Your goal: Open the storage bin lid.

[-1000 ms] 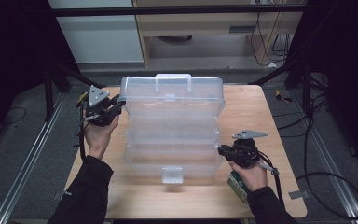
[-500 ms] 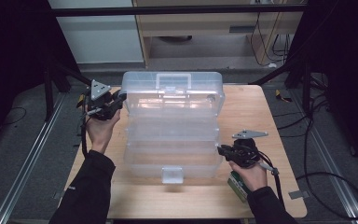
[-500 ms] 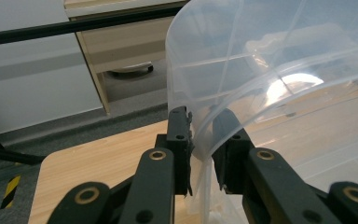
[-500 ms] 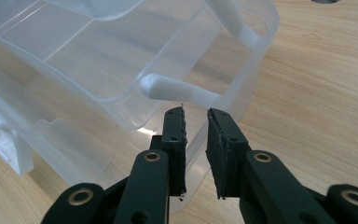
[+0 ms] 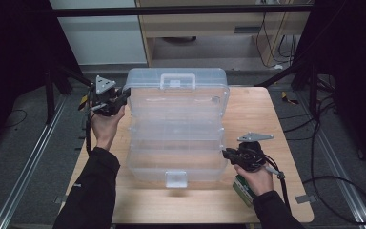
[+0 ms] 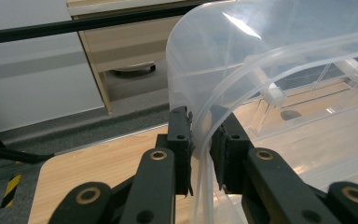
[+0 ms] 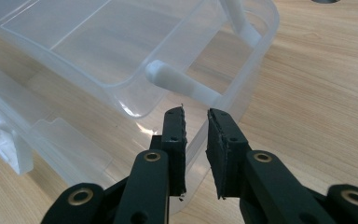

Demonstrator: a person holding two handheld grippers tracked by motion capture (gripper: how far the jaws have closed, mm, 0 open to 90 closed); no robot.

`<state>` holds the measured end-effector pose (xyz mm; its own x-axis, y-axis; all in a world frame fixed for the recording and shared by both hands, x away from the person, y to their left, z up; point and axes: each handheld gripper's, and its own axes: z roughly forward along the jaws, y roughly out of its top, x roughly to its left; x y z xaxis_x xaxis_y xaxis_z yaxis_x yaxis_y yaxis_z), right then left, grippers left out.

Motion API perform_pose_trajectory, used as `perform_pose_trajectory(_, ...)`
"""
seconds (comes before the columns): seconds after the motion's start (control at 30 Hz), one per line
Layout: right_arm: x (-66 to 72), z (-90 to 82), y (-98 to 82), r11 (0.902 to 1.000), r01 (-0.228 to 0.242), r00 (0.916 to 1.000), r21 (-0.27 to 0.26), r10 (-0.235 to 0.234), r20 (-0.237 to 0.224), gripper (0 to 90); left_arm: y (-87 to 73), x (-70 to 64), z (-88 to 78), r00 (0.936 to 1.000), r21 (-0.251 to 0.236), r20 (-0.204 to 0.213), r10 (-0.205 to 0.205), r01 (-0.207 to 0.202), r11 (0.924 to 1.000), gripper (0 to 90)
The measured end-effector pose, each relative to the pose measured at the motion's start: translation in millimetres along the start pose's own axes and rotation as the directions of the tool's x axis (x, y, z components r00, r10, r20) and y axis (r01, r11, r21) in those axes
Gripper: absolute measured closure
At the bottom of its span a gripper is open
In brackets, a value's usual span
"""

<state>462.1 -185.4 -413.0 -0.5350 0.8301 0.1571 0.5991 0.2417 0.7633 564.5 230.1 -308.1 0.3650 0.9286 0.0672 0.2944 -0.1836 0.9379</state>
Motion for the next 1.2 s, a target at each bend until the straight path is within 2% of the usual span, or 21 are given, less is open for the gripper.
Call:
perform_pose_trajectory(0.63, 0.2, 0.4, 0.2, 1.0, 0.002, 1.0, 0.003, -0.002, 0.003, 77.1, 7.9, 6.8, 26.5, 0.9994, 0.007, -0.011, -0.034, 0.034, 0.9994, 78.8)
perform_pose_trajectory(1.2, -0.6, 0.9, 0.7, 1.0, -0.001, 1.0, 0.009, 0.001, 0.001, 76.6, 9.8, 10.8, 39.8, 0.9987, 0.006, -0.009, -0.05, 0.05, 0.9987, 79.0)
